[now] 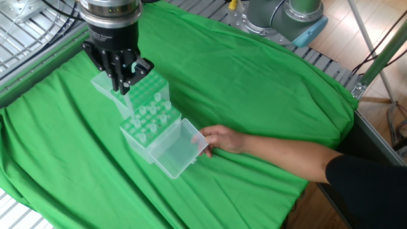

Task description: Insert a large pipette tip into the holder for large pipette tips

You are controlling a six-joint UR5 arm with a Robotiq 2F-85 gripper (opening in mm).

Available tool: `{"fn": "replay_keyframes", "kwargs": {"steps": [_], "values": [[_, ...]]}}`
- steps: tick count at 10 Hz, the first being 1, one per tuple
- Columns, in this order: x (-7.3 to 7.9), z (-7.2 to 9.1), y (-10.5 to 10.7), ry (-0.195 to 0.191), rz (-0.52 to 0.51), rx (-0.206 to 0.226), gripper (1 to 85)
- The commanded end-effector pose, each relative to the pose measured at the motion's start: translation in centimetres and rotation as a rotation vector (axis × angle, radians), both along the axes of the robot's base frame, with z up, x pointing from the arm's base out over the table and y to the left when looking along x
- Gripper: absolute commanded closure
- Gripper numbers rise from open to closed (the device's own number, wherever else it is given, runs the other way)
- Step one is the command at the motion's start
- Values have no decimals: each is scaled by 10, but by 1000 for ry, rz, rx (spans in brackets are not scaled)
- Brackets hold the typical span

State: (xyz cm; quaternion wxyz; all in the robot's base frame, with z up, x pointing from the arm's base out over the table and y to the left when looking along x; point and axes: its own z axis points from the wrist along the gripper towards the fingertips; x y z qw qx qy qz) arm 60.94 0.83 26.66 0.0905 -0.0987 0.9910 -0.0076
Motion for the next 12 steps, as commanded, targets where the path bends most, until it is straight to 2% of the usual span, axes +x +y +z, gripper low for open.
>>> {"fn": "replay_keyframes", "kwargs": {"steps": [1,2,3,4,5,8,10,12], "values": [[2,-3,3,-3,6,28,763],[0,-6,3,7,19,33,747],[-2,-10,4,19,47,47,673],[-6,-15,3,33,83,58,547],[-9,-18,2,45,91,59,523],[-8,-23,-9,40,110,41,520],[-9,-45,-36,21,173,39,527],[-18,-57,-62,42,205,12,530]]}}
